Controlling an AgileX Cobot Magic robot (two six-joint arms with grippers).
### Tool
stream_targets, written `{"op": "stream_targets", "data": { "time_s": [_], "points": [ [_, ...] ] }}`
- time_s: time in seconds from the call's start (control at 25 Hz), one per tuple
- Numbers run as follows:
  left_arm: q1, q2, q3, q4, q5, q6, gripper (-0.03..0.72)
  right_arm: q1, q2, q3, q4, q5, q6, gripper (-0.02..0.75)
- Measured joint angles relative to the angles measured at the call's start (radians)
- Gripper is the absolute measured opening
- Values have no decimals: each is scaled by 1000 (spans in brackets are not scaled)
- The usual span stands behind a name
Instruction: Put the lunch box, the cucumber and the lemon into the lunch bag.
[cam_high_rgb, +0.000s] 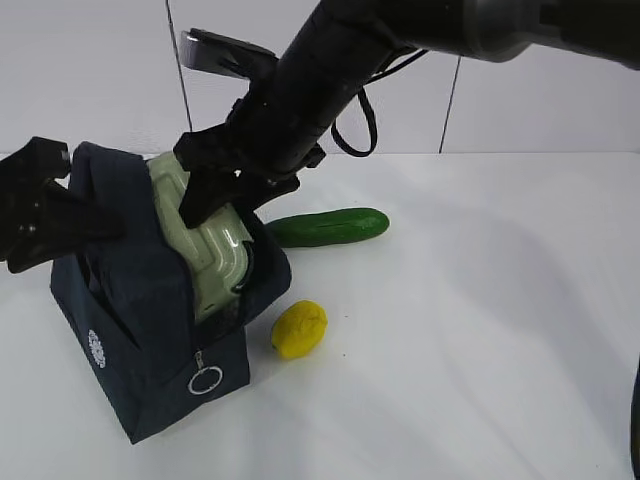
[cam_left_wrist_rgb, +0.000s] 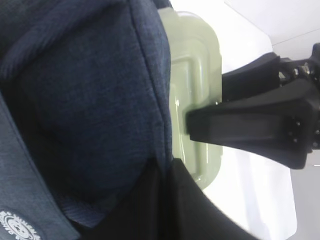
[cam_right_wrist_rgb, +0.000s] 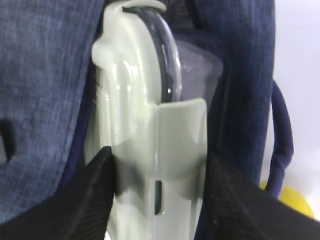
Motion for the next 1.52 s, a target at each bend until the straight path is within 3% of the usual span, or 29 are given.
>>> {"op": "stream_targets", "data": {
  "time_s": [0.76,1.52],
  "points": [
    [0,0,0,-3,0,0,-3,78,43,-51,-49,-19,-16,397],
    [0,-4,0,-1,13,0,-3,78,43,-55,45,22,-85,424]
  ]
}}
